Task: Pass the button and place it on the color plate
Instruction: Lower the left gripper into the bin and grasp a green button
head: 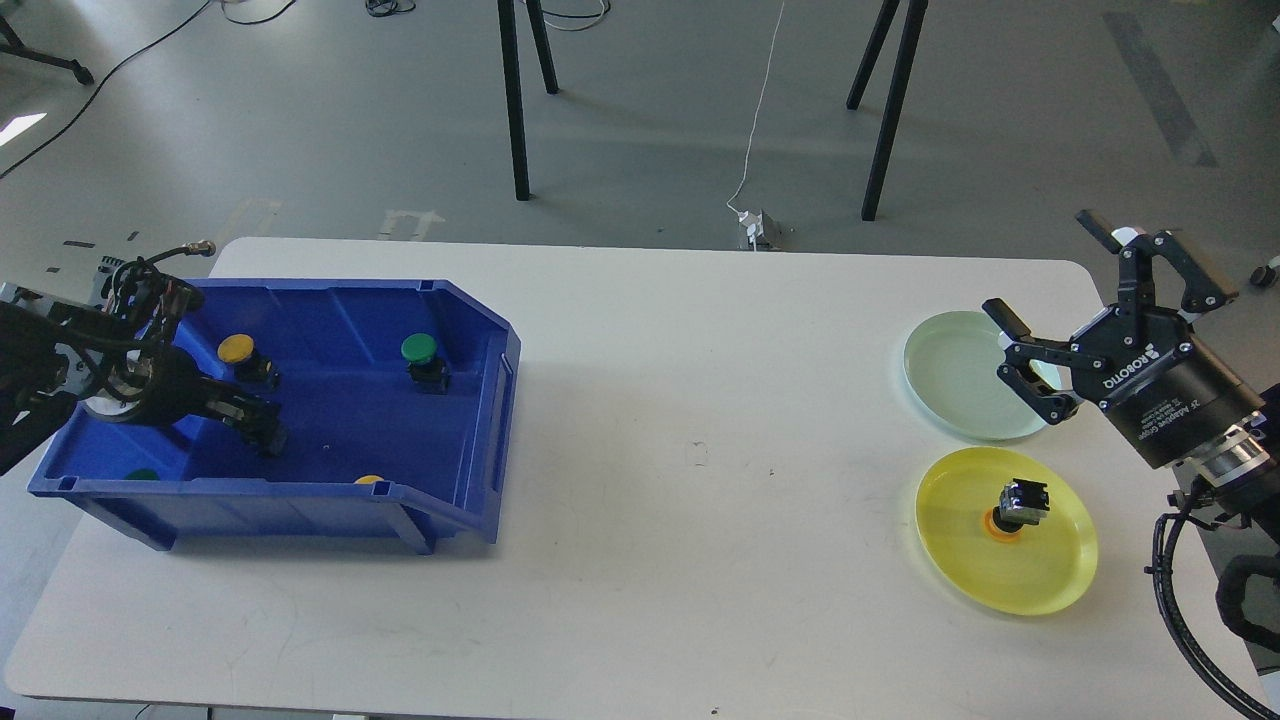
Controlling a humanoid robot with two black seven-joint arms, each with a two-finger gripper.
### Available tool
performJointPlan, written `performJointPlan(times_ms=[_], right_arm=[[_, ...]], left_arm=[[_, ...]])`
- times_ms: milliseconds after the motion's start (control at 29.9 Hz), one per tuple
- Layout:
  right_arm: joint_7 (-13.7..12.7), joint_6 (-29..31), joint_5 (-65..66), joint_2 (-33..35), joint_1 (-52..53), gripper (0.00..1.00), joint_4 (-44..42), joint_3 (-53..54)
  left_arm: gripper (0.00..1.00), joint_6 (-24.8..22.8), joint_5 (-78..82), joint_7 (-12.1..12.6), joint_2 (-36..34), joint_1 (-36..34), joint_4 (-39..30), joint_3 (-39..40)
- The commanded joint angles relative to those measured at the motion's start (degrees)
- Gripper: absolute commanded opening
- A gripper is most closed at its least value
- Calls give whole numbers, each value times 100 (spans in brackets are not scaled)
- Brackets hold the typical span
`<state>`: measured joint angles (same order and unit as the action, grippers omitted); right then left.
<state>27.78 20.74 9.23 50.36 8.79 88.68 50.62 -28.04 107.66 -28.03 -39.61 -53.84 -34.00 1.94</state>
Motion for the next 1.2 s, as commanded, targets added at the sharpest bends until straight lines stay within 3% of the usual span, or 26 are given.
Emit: performJointPlan(times_ms=[0, 735, 1170], right_arm=[[-1, 0, 0, -8, -8, 98, 0, -8], [8, 17, 0, -17, -88, 98, 0, -17], [8, 17, 0, -70, -88, 98, 0, -17]], left_arm=[[55, 4, 0, 3, -20, 5, -2, 9], [55, 4, 0, 3, -55, -83, -37, 9], [61, 4, 0, 3, -161, -91, -46, 26]])
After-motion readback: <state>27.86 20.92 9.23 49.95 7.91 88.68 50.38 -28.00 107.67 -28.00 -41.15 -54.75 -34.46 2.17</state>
